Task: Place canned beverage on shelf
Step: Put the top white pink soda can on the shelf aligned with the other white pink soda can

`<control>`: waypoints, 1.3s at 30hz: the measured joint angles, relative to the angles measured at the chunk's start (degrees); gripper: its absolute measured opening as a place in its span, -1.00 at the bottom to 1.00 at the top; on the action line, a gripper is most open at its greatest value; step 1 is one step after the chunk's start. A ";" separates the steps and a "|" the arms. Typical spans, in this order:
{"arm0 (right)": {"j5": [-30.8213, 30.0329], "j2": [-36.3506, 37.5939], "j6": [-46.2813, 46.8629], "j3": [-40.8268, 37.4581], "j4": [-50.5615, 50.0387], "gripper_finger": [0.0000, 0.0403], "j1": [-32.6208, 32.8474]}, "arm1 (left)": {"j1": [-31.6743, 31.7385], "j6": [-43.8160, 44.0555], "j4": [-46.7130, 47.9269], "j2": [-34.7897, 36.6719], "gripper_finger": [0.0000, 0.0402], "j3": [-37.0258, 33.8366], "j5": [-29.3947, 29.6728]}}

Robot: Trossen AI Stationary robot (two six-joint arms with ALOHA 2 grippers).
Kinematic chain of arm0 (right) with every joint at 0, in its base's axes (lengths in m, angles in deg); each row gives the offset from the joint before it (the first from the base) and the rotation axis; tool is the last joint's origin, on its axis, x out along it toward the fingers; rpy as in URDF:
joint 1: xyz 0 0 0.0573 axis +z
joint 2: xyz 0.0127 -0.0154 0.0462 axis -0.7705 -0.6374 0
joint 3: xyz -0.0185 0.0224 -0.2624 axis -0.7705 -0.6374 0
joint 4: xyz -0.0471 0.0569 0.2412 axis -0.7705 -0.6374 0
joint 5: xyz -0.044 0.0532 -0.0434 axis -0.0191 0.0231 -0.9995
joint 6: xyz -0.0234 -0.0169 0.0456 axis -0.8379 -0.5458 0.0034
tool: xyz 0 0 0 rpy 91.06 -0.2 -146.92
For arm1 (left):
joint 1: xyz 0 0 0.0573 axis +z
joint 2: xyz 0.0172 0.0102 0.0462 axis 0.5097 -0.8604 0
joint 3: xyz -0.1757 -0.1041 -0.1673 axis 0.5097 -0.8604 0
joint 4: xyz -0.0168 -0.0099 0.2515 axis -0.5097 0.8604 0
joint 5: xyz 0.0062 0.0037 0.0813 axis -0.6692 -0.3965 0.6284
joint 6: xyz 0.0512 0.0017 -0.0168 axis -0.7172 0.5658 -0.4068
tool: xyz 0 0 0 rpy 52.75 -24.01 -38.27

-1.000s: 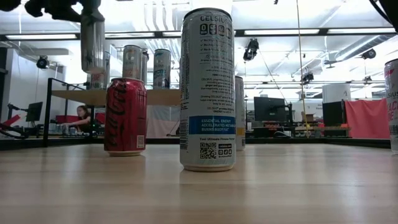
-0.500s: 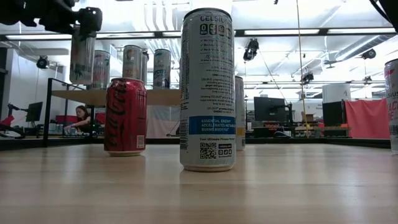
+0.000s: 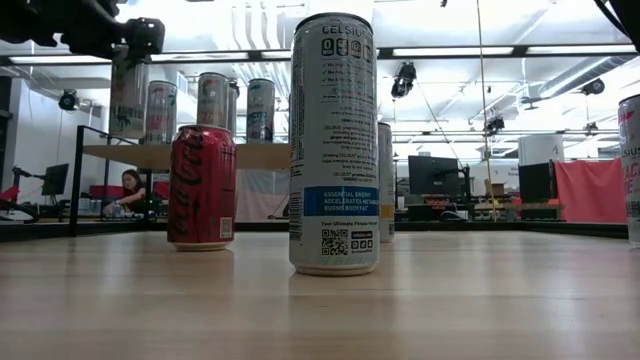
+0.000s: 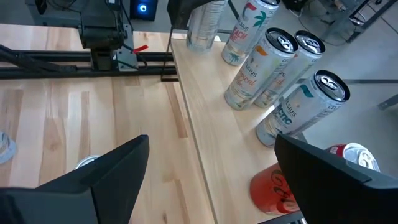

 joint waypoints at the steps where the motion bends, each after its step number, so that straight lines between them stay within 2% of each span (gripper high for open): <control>1: 0.00 0.00 0.00 0.00 0.00 0.68 0.00 | 0.00 0.62 -0.02 0.00 0.16 0.02 -0.27; 13: 0.00 -0.04 -0.08 0.00 -0.20 0.68 0.00 | -0.02 6.16 4.87 -0.79 0.16 -0.29 0.18; 27: 0.00 -0.04 0.00 0.00 -0.22 0.68 0.00 | -0.07 7.52 5.14 -3.90 0.16 -0.31 0.16; 33: 0.00 -0.04 0.00 0.00 -0.22 0.68 0.00 | -0.07 9.10 5.19 -4.96 0.29 -0.31 0.16; 39: 0.01 -0.05 0.00 0.00 -0.26 0.68 0.00 | -0.07 9.36 5.22 -5.57 0.29 -0.31 0.16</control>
